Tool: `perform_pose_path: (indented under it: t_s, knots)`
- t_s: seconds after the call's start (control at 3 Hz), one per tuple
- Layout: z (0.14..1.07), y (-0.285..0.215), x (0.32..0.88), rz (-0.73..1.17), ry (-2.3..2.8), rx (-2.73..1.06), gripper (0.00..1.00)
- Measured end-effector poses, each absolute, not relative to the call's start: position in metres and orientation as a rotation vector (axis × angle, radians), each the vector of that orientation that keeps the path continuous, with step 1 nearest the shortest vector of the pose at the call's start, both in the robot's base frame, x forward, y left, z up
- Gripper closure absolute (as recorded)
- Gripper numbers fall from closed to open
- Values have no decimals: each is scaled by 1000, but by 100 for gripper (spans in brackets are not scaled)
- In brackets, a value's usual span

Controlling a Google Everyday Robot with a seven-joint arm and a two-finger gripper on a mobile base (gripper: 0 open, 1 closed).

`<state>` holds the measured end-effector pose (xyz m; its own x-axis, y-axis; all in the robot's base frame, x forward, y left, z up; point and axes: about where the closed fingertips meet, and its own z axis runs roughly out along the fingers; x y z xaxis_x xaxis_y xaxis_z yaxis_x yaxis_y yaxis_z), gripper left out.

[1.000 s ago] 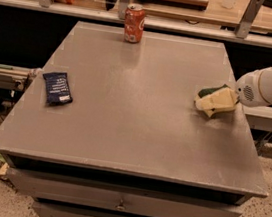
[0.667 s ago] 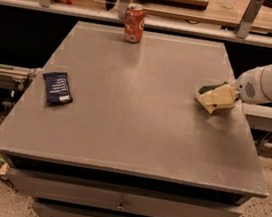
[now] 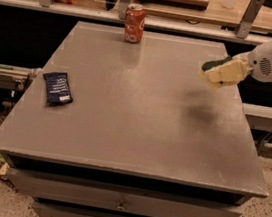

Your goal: Move sponge near coke can

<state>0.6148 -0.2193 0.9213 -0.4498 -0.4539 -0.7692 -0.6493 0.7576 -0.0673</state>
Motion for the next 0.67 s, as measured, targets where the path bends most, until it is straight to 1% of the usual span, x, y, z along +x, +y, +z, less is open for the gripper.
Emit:
perform_pose_path:
  t_s: [0.33,0.67]
  knots:
    - [920,-218,615,301,2124,-824,100]
    - [915,-205,622,326,2103,-820,100]
